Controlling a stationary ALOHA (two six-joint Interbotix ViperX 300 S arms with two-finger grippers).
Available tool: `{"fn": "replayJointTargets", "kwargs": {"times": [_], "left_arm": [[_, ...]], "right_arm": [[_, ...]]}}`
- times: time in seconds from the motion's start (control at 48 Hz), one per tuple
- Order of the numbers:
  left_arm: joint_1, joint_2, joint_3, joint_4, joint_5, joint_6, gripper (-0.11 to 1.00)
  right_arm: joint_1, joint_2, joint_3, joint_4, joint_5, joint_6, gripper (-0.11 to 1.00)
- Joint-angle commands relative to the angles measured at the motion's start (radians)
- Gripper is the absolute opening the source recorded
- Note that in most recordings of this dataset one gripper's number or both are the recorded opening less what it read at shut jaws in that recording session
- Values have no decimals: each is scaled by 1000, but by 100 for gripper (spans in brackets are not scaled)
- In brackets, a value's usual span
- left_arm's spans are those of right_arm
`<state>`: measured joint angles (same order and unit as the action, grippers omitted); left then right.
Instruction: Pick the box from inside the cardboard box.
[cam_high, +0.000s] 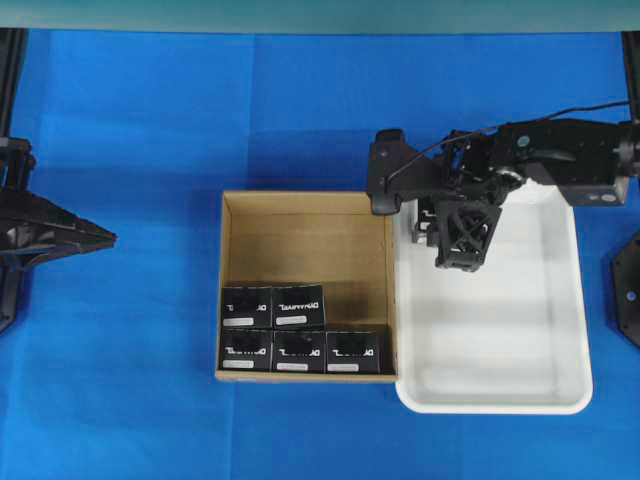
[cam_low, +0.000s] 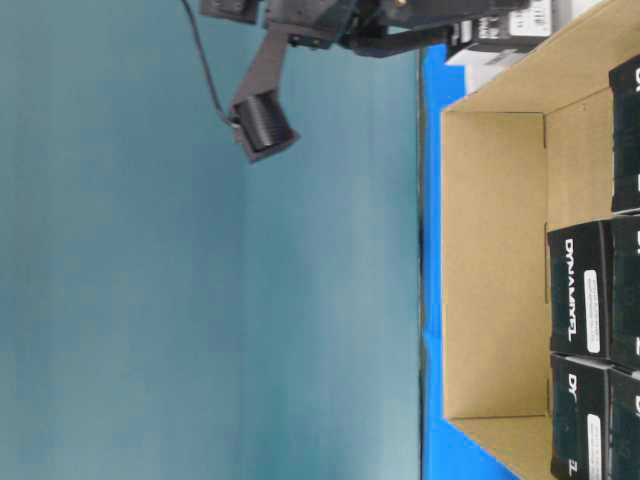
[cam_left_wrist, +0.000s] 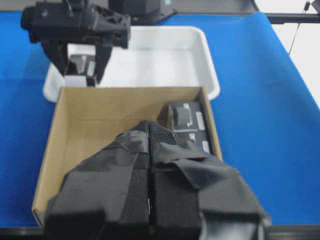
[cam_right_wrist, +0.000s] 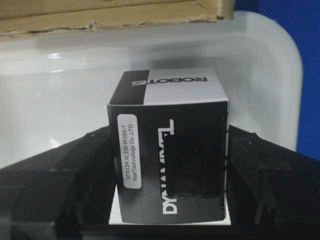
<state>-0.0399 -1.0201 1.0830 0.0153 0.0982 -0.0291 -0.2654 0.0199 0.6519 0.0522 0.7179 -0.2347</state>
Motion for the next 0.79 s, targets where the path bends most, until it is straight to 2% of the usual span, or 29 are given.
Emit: {"fn": "replayJointTargets", "kwargs": {"times": [0.0, 0.646, 0.688, 0.771], "left_arm": [[-2, 11, -26, 2, -5, -2, -7], [-2, 21, -25, 2, -8, -2, -7], [-2, 20, -25, 2, -8, -2, -7], [-2, 20, -26, 2, -8, -2, -7]], "right_arm": [[5, 12, 3, 0, -11, -2, 63], [2, 28, 2, 11, -34, 3, 63], [3, 28, 2, 11, -35, 5, 68], [3, 29, 0, 9, -35, 6, 90]]}}
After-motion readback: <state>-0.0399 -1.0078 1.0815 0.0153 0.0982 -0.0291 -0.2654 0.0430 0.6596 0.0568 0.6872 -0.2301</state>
